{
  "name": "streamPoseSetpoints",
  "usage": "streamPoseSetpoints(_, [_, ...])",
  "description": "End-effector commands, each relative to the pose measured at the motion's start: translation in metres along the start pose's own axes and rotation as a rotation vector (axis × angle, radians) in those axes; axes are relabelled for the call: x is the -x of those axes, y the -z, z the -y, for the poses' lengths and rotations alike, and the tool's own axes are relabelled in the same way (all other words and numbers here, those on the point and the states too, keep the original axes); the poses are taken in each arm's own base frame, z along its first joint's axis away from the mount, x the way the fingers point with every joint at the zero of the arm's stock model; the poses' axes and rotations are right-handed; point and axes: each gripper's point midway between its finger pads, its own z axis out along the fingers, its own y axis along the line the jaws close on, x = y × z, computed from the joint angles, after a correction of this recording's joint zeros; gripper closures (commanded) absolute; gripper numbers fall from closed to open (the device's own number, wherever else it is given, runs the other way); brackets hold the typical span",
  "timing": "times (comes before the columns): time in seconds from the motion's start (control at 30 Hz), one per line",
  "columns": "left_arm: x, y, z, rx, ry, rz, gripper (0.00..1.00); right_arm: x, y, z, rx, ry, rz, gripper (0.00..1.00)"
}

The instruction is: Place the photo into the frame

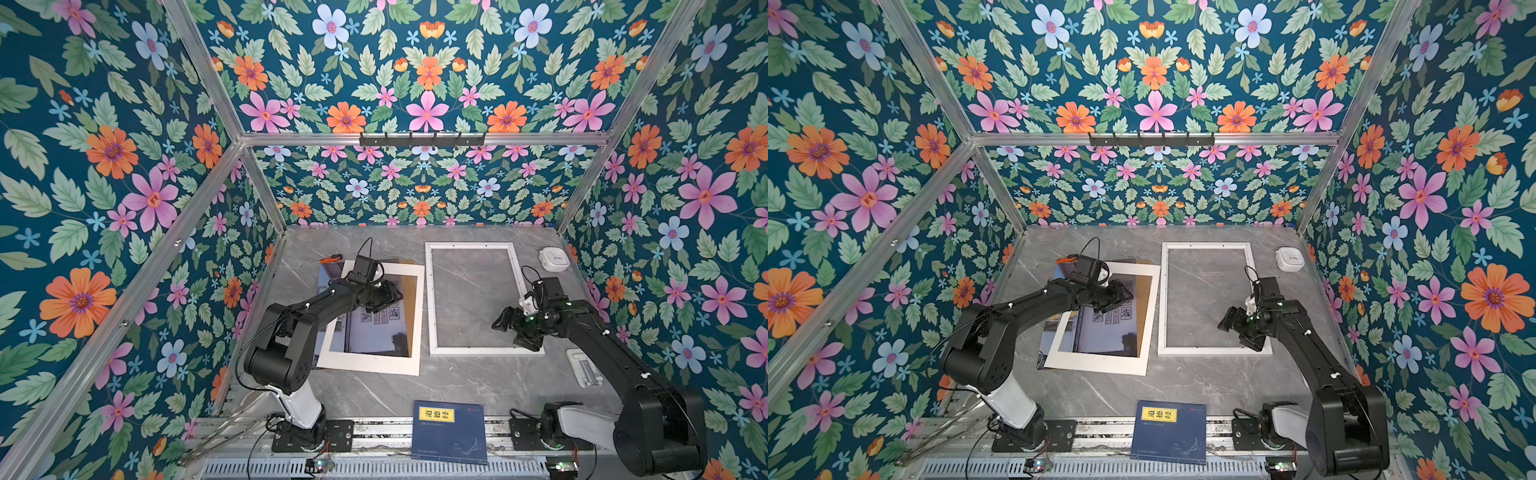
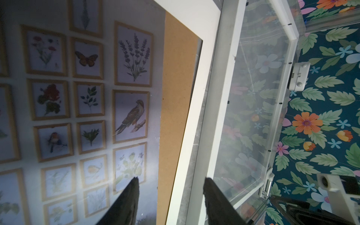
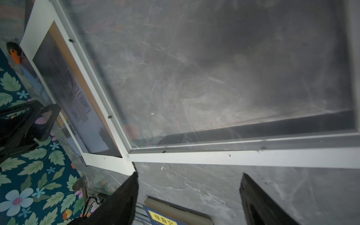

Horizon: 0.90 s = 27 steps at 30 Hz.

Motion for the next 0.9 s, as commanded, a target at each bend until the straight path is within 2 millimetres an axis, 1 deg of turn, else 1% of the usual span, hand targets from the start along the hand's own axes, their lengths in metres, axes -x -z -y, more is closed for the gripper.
streamPoseSetpoints(0.0, [0.001,0.000,0.004,-0.017,-0.016,0.000,0.44,0.000,-0.001,0.008,-0.008,-0.002,-0.006,0.19])
streamPoseSetpoints(0.3, [-0.002,0.000,0.004,-0.027,-0.004,0.002,0.44,0.014,-0.015,0.016,-0.041,-0.026,0.010,0.18])
streamPoseSetpoints(0.5, [-0.003,-0.001,0.002,-0.031,0.004,-0.001,0.44,0.026,-0.021,0.018,-0.047,-0.037,0.029,0.18])
streamPoseSetpoints(0.67, [-0.005,0.000,0.001,-0.029,0.003,0.001,0.44,0.026,-0.031,0.024,-0.066,-0.045,0.012,0.18])
streamPoseSetpoints(0.87, [-0.006,-0.002,0.000,-0.031,0.007,-0.002,0.44,0.025,-0.035,0.030,-0.086,-0.048,0.013,0.18])
